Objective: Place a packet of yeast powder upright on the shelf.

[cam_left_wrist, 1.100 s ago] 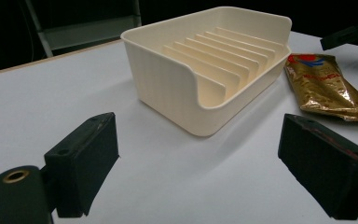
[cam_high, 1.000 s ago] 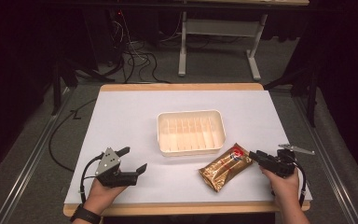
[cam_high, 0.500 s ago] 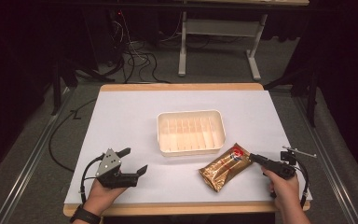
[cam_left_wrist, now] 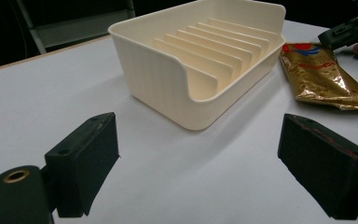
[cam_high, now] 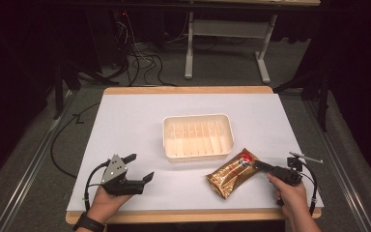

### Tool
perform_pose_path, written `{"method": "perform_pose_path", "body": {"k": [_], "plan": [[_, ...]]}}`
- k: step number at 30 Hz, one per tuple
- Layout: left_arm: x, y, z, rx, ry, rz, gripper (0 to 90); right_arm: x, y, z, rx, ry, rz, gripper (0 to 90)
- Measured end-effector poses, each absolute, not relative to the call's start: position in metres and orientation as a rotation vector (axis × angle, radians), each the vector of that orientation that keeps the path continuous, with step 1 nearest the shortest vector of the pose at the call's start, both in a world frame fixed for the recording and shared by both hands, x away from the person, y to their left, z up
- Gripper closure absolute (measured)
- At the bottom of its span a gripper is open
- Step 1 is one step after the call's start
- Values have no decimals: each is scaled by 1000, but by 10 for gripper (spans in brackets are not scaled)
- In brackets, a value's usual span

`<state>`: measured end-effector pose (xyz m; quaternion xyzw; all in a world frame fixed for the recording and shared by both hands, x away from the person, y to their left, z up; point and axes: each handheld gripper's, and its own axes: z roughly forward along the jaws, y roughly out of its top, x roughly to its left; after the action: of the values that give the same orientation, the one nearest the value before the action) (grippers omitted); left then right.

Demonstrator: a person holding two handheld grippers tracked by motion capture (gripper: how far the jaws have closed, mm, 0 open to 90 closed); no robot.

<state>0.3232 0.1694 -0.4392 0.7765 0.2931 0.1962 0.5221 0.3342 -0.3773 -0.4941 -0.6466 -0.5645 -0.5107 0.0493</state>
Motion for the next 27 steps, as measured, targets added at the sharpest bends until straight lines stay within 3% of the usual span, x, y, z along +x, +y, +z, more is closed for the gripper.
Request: {"method": "perform_pose_path", "body": {"k": [2,3,4,5,6,10,27], "plan": [[323,169,-439,1861,701,471,128,334,-377,-493,-1961,-1723,-1559,694],[323,170,-439,1862,701,471,128,334,-377,-493,-1961,-1723,-1559,694],[323,170,-439,1863,700,471,128,333,-379,-492,-1945,-1727,-1580,765],[323,170,-439,1863,699,473,128,333,-379,-492,-1945,-1727,-1580,765],[323,170,-439,1863,699,472,128,332,-380,-490,-1933,-1743,-1587,832],[322,170,-439,1864,699,475,128,330,-379,-486,-1913,-1773,-1610,882],[323,170,-439,1868,699,477,130,316,-373,-452,-1805,-1958,-1822,900]]}}
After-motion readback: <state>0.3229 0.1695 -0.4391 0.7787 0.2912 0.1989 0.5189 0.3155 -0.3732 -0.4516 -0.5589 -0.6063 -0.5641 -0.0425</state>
